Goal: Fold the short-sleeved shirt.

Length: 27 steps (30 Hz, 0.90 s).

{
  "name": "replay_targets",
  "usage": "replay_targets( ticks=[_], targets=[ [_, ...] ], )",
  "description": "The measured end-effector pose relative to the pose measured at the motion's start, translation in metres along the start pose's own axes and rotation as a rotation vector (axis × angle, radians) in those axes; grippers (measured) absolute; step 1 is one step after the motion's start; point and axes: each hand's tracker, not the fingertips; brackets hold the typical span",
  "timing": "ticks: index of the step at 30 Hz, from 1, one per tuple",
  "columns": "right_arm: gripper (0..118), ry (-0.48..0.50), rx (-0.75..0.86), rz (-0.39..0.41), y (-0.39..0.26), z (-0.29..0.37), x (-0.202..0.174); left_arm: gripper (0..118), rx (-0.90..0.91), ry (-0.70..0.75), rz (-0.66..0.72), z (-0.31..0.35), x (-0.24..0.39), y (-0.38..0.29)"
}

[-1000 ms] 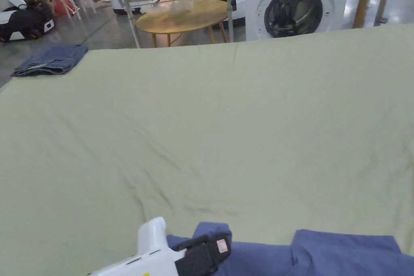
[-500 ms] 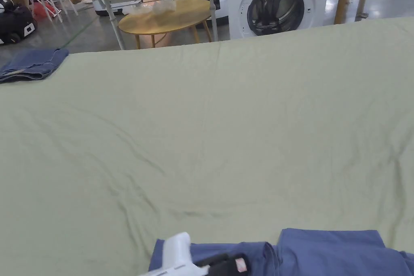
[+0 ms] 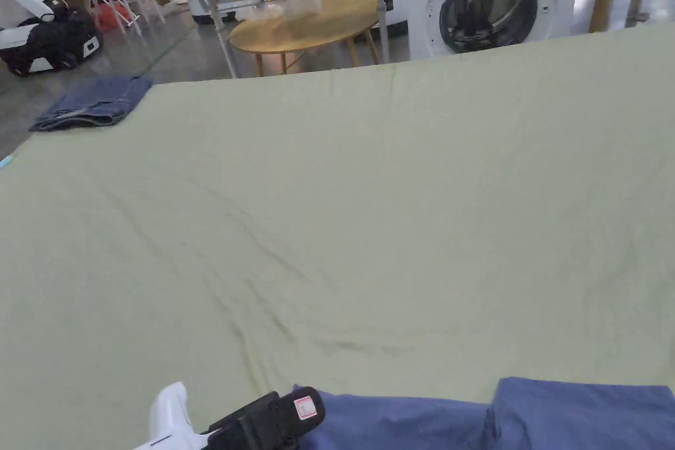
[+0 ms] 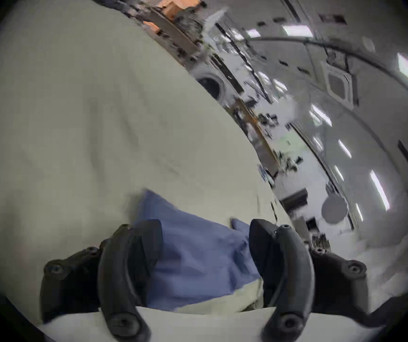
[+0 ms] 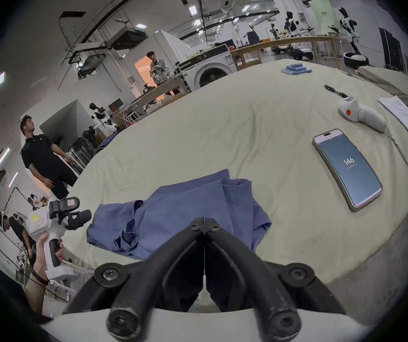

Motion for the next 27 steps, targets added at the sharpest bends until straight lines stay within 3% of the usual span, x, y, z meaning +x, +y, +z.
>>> replay_targets(
  ticks=[4, 7, 8, 9, 14, 15, 20, 24, 27],
  targets=[
    [0, 0.012, -0.013, -0.011, 0.0, -0.003, 0.001, 71, -0.048, 0.051, 0.134, -0.016, -0.043, 0.001],
    [0, 0.01, -0.013, -0.005, 0.0, -0.002, -0.003, 56, -0.12, -0.088, 0.204, -0.046, -0.043, -0.023],
    [0, 0.011, -0.013, -0.003, 0.0, -0.001, -0.004, 23, -0.129, -0.1, 0.213, -0.058, -0.039, -0.03],
    [0, 0.011, -0.014, -0.002, 0.0, -0.001, -0.004, 5, -0.139, -0.064, 0.209, -0.065, -0.039, -0.035],
    [0, 0.008, -0.006, -0.005, 0.002, 0.003, -0.003, 4, 0.055, -0.122, 0.342, -0.011, -0.029, -0.021],
    [0, 0.01, -0.007, -0.01, 0.003, 0.003, -0.001, 4, 0.051, -0.141, 0.316, 0.004, -0.019, -0.012],
    [0, 0.026, 0.005, -0.038, 0.004, -0.002, 0.007, 4, 0.181, 0.041, -0.025, 0.058, 0.038, 0.021],
    [0, 0.033, 0.005, -0.064, 0.003, -0.005, 0.007, 4, 0.032, -0.107, -0.114, 0.009, 0.085, -0.009],
    [0, 0.042, 0.009, -0.063, 0.001, -0.002, 0.003, 4, -0.133, -0.168, -0.125, -0.067, 0.113, -0.05]
  ],
)
